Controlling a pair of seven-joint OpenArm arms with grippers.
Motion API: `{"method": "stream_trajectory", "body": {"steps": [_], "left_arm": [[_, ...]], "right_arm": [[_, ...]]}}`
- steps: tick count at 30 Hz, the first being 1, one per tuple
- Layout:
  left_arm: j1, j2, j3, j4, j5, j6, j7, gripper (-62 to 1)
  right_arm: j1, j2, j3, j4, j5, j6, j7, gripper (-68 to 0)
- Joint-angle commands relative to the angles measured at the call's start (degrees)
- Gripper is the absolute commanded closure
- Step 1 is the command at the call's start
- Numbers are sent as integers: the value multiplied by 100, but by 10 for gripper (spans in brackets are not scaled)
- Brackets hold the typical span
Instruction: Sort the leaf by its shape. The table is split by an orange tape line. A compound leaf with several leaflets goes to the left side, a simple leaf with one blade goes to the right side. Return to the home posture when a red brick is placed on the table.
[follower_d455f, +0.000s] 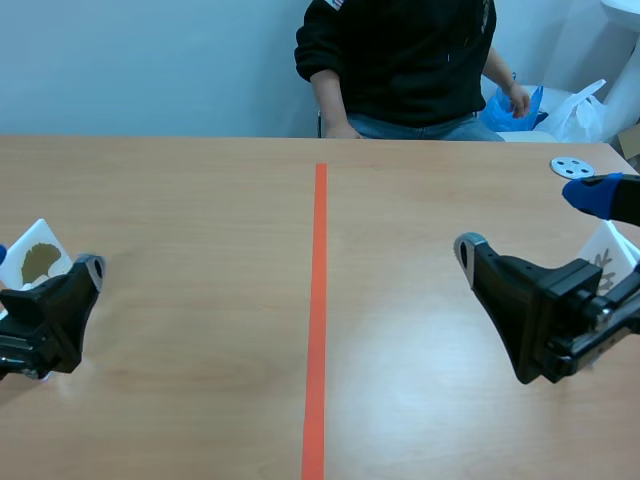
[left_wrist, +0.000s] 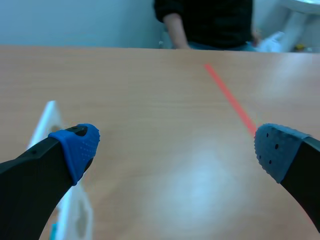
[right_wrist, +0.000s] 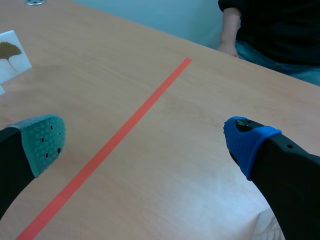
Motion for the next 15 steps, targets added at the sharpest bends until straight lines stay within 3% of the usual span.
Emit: {"method": "stream_trajectory", "body": {"steps": [1, 9, 15], "left_arm": [[96, -55, -33, 271, 11, -55, 168, -623], [374, -46, 94, 1547, 31, -354, 1381, -623], [286, -48, 599, 1797, 232, -424, 1469, -623]], "right_arm": [[83, 28, 74, 20, 79, -15, 105, -671], [81, 28, 74, 20, 76, -15, 81, -671], [83, 28, 74, 20, 76, -15, 83, -671]]}}
